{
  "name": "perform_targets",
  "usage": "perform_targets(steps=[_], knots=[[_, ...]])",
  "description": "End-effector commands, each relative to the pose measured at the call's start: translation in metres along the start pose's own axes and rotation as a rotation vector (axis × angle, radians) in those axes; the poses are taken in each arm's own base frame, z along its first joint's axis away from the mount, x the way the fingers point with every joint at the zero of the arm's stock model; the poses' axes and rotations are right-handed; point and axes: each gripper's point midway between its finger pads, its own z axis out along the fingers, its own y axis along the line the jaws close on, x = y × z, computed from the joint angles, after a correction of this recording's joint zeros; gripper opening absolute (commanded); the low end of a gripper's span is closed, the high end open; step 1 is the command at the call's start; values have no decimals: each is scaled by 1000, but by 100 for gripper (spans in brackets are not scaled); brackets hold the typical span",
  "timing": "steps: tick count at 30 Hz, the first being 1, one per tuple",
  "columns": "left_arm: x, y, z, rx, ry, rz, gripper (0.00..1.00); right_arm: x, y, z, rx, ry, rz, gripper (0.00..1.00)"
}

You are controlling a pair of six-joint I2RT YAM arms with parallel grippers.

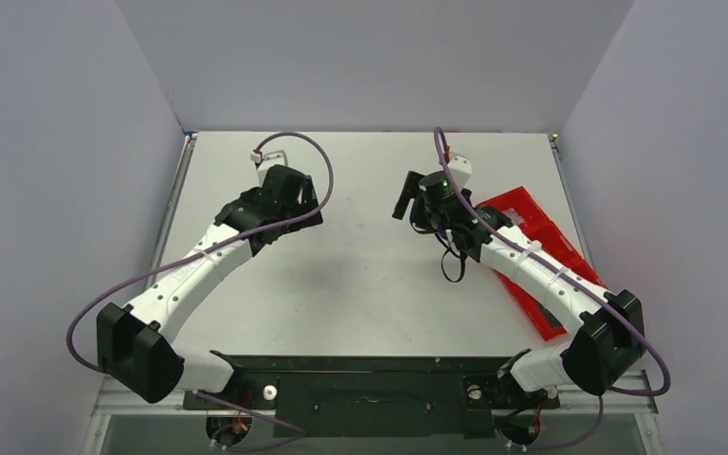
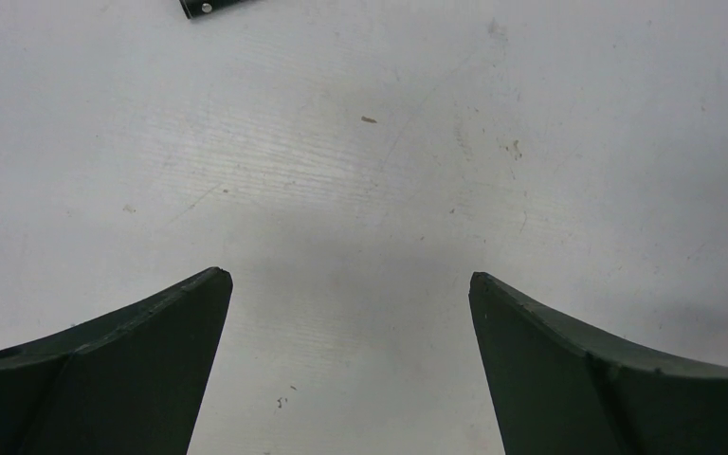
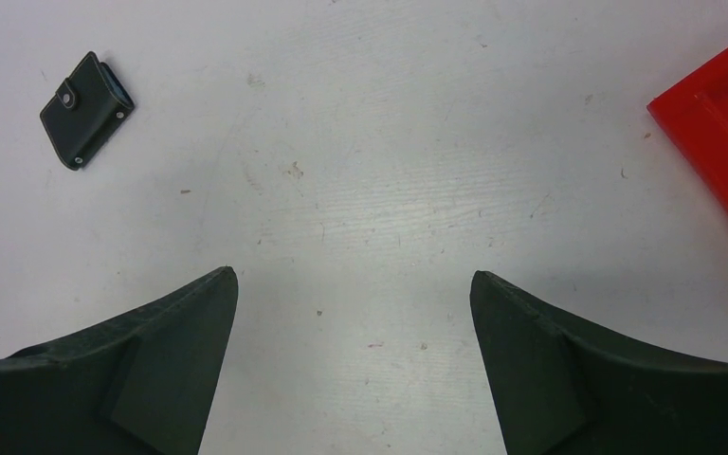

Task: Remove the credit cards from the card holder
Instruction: Move the card holder to the center of the board.

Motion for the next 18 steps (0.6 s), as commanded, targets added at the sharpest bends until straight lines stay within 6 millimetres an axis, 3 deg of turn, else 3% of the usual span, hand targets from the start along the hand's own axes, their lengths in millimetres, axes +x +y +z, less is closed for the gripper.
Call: perform_targets(steps=[1,7,12,15,18], knots=[[-35,2,10,-37,-53,-119,97,-8,0,-10,-10,-33,-14,88],[-69,15,50,-91,-62,-217,97,-4,-5,-15,-7,-23,-29,88],[-79,43,103,-175,-25,-259,93,1,-11,-19,-5,-20,-22,88],[-96,53,125,-185,-43,-290,88,2,-15,-21,-3,-20,-21,88],[-96,60,158,-200,-21,-306,84,3,-17,-26,-4,-21,-20,88]])
